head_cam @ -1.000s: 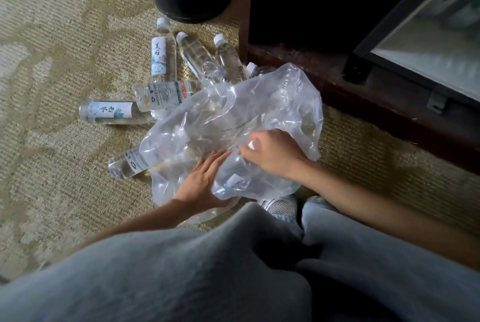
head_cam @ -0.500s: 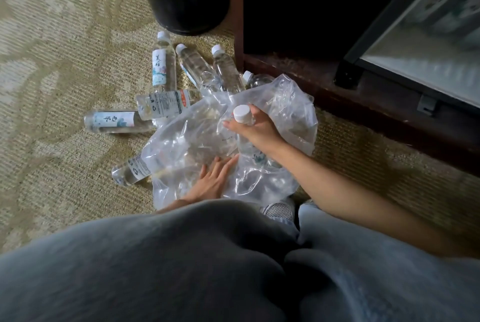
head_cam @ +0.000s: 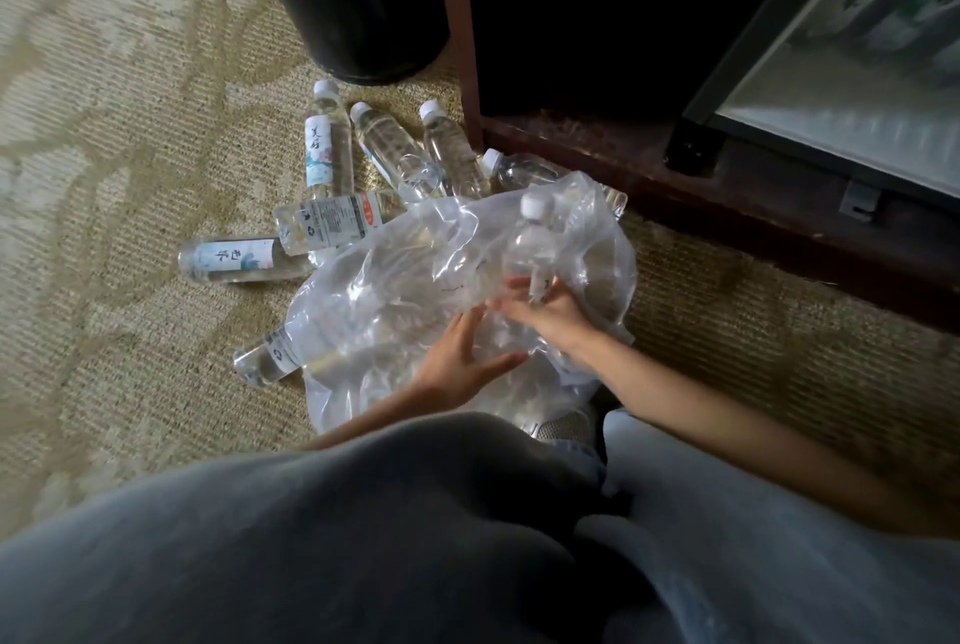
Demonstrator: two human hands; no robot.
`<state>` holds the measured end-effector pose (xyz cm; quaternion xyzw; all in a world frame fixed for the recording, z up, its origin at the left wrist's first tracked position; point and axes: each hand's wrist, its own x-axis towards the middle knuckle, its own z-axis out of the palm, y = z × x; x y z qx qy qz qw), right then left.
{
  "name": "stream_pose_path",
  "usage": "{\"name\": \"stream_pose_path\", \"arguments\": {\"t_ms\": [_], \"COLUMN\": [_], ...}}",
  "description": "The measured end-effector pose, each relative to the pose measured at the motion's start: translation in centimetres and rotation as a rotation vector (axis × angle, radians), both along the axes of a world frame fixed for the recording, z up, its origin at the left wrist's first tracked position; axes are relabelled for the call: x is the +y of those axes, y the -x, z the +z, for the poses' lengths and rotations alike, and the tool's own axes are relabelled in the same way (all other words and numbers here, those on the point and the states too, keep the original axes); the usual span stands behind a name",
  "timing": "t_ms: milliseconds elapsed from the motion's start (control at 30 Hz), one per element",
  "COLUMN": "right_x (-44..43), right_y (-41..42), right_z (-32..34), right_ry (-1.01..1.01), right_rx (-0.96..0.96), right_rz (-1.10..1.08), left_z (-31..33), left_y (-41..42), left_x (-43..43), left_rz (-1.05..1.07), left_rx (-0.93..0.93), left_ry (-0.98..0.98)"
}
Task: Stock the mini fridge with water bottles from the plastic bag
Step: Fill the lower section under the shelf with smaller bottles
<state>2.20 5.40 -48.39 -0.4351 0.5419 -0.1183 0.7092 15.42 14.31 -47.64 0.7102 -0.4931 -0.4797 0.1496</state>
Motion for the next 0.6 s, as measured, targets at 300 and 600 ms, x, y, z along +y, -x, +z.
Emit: {"name": "stream_pose_path", "arguments": {"t_ms": [300, 600], "right_x": [-1.2, -1.4], "right_y": [-0.7, 2.2], "right_z": [-0.1, 4.0], "right_ry": [-0.353, -0.372], "right_rx": [0.014, -0.08], "right_rz": [-0.195, -0.227], "left_z": [2.1, 4.0], "left_y": [1.9, 4.1], "left_x": [-3.5, -3.8], "left_rz": [0.07, 0.152], "left_rx": [-0.052, -0.122], "left_ry": [-0.045, 0.036]}}
